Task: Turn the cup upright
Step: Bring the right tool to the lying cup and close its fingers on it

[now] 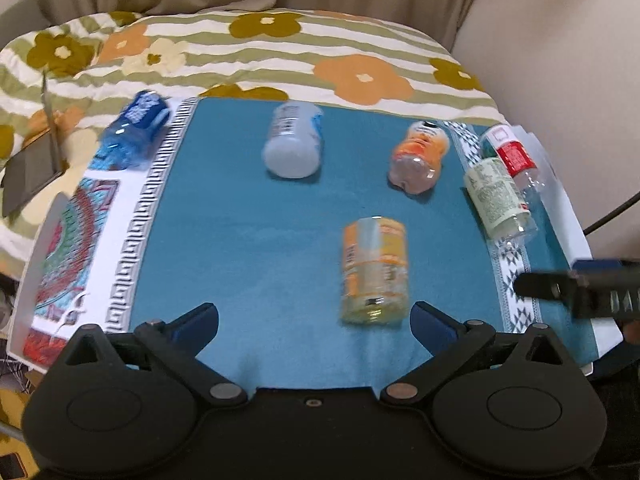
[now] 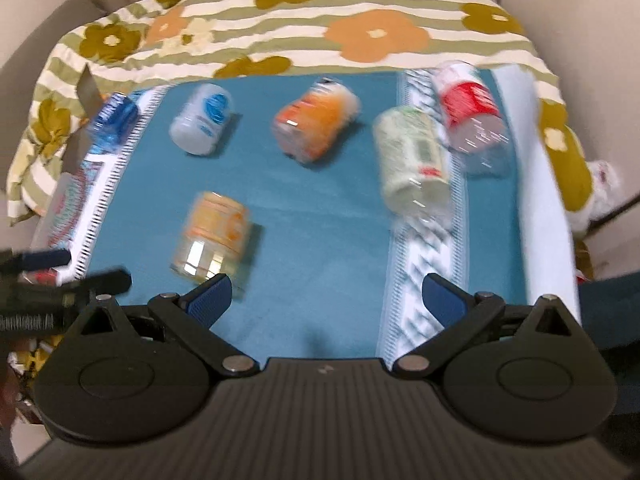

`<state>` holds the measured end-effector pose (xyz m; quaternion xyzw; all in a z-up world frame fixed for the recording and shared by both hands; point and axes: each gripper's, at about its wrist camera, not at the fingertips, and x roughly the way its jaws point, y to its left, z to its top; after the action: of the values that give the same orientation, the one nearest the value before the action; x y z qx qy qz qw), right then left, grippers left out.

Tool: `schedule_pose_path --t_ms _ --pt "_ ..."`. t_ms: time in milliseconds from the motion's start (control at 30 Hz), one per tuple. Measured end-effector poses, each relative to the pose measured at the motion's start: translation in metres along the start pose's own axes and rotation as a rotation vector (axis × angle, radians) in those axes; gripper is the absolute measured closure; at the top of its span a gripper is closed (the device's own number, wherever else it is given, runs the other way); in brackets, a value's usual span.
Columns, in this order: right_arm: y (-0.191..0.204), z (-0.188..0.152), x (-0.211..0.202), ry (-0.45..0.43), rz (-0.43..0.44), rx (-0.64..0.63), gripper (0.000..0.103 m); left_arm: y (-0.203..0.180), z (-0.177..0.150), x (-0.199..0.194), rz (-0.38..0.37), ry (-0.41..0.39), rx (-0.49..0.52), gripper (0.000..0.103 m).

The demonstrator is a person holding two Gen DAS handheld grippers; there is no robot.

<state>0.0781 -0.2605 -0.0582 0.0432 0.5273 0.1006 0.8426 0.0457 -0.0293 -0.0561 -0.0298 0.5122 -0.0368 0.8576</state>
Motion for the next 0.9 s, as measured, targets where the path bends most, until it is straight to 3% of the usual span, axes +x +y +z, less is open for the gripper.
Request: schedule_pose_path --t_ms 300,467,733,833,900 --pt "0.039 0.052 0.069 0.141 0.110 0.104 0.000 0.066 -0.009 -0.008 0.009 -0.001 -0.069 0.000" --pt "0.045 0.065 0.111 0.229 0.124 0.214 0.000 0.094 -0.014 0.001 -0.004 0.035 -0.109 0.000" --pt "0.048 0.069 0.134 0.270 0.105 0.250 0.003 0.124 -0.013 0.015 -0.036 0.080 -0.145 0.000" --pt "0.048 0.068 0.140 0.286 0.110 0.267 0.010 0.128 -0.009 0.018 -0.042 0.081 -0.144 0.000" --pt "0.047 0.067 0.143 0.297 0.121 0.284 0.023 0.130 -0.007 0.019 -0.046 0.082 -0.142 0.000"
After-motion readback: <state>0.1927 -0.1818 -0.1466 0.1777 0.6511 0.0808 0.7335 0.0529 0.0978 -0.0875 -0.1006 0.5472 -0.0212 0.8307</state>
